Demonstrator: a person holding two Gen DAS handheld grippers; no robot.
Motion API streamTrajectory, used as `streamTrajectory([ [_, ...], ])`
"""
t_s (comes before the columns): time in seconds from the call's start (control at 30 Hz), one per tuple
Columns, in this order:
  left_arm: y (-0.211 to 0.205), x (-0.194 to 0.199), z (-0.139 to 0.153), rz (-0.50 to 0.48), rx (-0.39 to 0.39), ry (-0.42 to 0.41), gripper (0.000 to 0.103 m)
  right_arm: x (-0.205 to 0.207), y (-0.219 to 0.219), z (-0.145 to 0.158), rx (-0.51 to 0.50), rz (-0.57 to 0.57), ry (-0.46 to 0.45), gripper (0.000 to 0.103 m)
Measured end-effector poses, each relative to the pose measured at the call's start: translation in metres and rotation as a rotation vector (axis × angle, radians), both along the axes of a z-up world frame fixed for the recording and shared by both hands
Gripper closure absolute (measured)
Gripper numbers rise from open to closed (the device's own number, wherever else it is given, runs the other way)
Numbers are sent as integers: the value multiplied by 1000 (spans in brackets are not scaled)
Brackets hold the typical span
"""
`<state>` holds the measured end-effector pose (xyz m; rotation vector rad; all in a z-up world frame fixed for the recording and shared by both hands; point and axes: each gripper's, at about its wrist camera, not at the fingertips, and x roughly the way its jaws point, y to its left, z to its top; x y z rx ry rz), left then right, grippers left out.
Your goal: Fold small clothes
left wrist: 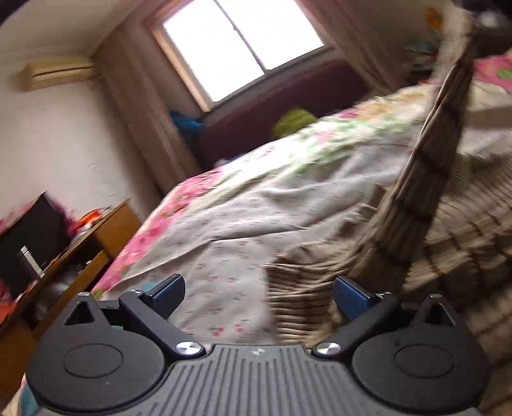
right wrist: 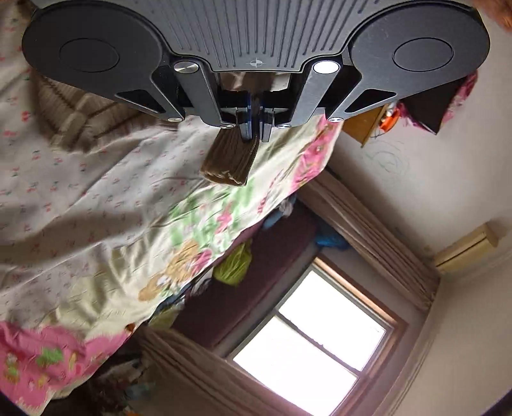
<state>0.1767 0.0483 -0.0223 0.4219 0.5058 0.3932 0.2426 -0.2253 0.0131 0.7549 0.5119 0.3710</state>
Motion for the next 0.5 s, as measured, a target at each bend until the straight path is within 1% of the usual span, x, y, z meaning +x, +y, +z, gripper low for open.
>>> streamTrajectory([
  [0.03, 4, -1, -2, 8, -10, 5, 0, -2, -3, -14, -39, -19, 36, 99],
  [0.1, 7, -1, -15, -5, -19, 68, 0, -2, -8, -50, -125, -50, 136, 99],
  [0.17, 3, -3, -30, -29, 25, 127, 0, -1, -9, -82, -202, -72, 231, 99],
  [0.2, -1, -6, -32, -40, 52, 128, 0, -1, -11, -92, -213, -84, 265, 98],
  [0.23, -4, -9, -30, -51, 67, 124, 0, -3, -15, -102, -202, -85, 292, 98],
  [0.3, -4, -13, -25, -67, 65, 126, 0, -7, -22, -105, -171, -95, 292, 98],
  [0.33, -4, -15, -25, -64, 66, 132, 0, -10, -24, -102, -175, -100, 277, 98],
  [0.4, -3, -22, -23, -59, 64, 145, 0, -11, -29, -94, -195, -110, 251, 93],
  [0.5, 0, -32, -15, -70, 33, 146, 0, -12, -37, -88, -181, -113, 240, 93],
])
